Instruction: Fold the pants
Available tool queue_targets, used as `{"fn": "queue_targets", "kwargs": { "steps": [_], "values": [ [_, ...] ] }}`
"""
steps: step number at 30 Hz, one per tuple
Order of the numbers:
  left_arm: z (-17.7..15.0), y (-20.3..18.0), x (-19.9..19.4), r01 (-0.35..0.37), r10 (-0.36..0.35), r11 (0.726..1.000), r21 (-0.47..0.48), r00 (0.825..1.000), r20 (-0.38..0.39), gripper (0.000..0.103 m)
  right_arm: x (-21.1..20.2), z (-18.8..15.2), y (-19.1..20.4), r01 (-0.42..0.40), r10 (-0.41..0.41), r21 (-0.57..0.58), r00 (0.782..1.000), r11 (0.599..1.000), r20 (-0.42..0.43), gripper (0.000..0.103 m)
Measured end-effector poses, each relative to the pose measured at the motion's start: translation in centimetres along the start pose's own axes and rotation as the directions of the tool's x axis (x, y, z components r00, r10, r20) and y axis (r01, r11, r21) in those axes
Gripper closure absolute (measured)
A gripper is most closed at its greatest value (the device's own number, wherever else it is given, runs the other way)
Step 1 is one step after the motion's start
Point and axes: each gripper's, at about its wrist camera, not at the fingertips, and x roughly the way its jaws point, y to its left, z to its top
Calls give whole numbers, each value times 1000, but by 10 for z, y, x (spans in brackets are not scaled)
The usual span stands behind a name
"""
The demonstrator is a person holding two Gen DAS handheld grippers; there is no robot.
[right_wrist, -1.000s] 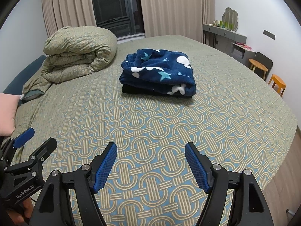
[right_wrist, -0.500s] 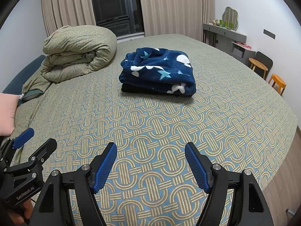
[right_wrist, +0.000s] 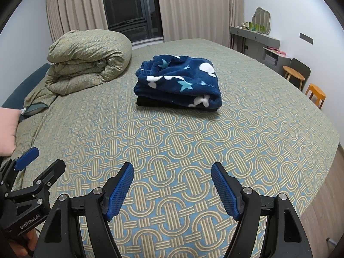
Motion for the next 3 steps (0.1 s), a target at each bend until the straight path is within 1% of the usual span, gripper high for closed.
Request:
{"fn": "queue_targets", "kwargs": {
  "steps": [3],
  "values": [
    [0, -2, 0, 1, -1, 1000, 3, 1000, 0, 15, 0, 1, -1, 1, -1, 2, 1000, 1000, -1, 27]
  ]
}}
